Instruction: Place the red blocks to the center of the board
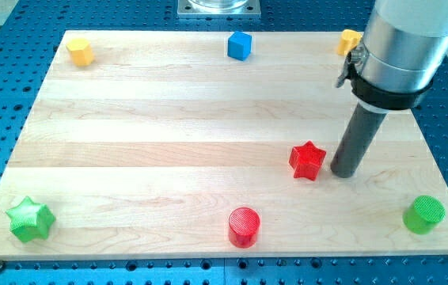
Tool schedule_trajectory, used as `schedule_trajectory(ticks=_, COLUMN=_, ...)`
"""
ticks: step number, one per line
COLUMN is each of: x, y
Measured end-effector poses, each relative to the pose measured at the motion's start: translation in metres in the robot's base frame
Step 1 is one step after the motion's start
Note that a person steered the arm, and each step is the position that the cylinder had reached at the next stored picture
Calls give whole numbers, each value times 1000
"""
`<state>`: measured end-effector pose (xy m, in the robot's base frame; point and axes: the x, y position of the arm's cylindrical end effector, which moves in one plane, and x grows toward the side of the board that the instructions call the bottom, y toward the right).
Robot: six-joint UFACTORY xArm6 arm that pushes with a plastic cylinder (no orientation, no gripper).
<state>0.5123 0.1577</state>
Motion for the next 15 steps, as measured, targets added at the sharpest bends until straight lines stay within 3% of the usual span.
schedule_trajectory(ticks=2, x=-16, y=-79)
schedule_trajectory(ticks=4, x=-9, y=-82)
schedule_trajectory(ticks=7, x=103, y=-77)
schedule_trajectory(ticks=8, x=106, y=-79)
schedule_trajectory(ticks=10, x=105, y=-187)
schedule_trajectory(ticks=12, x=102, y=-234)
schedule_trajectory(ticks=14, x=67, y=-147)
schedule_trajectory(ticks=15, x=59, y=-138)
